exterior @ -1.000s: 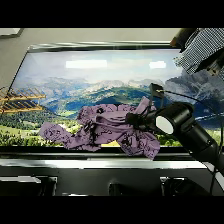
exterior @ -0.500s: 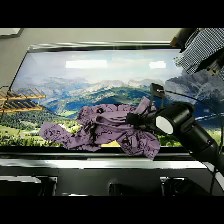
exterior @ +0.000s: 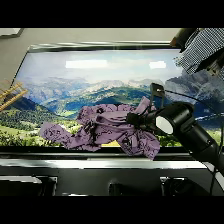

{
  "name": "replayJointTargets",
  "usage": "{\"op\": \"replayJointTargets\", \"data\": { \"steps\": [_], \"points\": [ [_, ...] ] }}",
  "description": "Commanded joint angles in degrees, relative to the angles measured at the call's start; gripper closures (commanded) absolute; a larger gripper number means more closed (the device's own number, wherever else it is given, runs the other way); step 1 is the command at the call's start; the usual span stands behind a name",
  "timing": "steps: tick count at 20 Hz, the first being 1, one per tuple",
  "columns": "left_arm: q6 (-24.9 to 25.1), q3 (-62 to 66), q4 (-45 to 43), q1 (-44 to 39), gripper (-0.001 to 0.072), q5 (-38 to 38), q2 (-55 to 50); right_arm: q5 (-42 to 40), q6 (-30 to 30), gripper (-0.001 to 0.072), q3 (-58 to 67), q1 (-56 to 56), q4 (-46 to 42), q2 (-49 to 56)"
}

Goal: Fold the clothes and pants, and hang the long-sleeved shirts on hangers.

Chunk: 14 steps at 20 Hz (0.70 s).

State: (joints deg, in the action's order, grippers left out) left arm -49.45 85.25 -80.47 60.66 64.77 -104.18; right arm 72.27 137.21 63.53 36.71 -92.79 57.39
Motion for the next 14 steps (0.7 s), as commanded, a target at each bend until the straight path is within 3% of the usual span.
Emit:
{"op": "replayJointTargets", "data": {
  "steps": [1,11,14],
  "points": [
    [0.22,0.26,0.57,-0.79,0.068,0.31,0.07,0.02,-0.09,0.0661,0.02,-0.04,-0.04,0.04],
    [-0.07,5.46,0.98,-5.33,0.0683,-0.33,8.02,0.0,-0.09,0.0661,0.02,-0.04,-0.04,0.04],
    [-2.64,9.09,0.98,-6.64,0.0685,-0.37,11.1,0.04,-0.13,0.0661,0.02,-0.04,-0.04,0.04]
  ]
}}
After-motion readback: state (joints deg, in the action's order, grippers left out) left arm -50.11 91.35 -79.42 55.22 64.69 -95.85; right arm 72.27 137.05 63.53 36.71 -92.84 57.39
